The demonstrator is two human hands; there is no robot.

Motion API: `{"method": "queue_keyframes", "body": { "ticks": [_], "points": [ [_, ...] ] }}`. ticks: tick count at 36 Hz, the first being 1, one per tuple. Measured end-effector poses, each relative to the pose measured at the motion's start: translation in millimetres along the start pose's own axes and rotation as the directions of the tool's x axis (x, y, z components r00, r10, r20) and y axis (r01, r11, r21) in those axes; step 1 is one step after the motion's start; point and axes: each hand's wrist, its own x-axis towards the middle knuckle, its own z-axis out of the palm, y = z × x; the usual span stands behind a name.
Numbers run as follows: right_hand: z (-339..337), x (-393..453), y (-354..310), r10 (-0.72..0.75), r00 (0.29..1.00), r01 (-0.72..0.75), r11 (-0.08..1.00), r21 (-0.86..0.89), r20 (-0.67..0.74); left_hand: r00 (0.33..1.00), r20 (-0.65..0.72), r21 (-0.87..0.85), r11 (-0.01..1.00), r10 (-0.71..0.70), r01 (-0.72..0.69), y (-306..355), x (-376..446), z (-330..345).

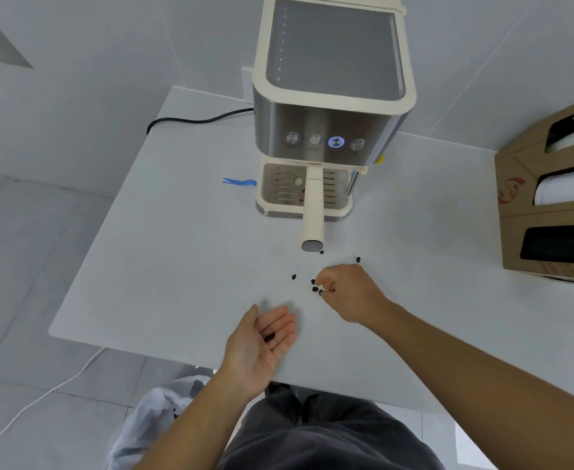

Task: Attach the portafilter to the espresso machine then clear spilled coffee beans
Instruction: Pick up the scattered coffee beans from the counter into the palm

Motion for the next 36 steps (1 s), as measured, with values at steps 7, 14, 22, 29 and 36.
{"method": "queue_keyframes", "body": {
  "ticks": [7,14,22,29,36],
  "points": [
    [12,11,0,-0.029,0.999,0.031,0.992,-0.119,0.021,1.0,-0.02,-0.009,1.0,0.0,0.0,0,-4,-7],
    [16,16,-1,-0.047,0.998,0.052,0.982,-0.182,0.03,1.0,-0.027,-0.004,1.0,0.002,-0.002,0,-5,-11],
    [19,17,-1,0.007,0.999,0.004,0.978,-0.207,0.052,1.0,-0.017,0.004,1.0,0.003,-0.003,2,-3,-9],
    [23,18,0,0.067,0.997,-0.061,0.985,-0.161,0.037,1.0,-0.013,0.014,1.0,0.003,-0.003,1,-3,-9],
    [19,16,4,0.065,0.997,-0.064,0.997,-0.041,0.034,1.0,-0.009,0.022,1.0,0.0,0.0,1,-2,-8]
  ]
}}
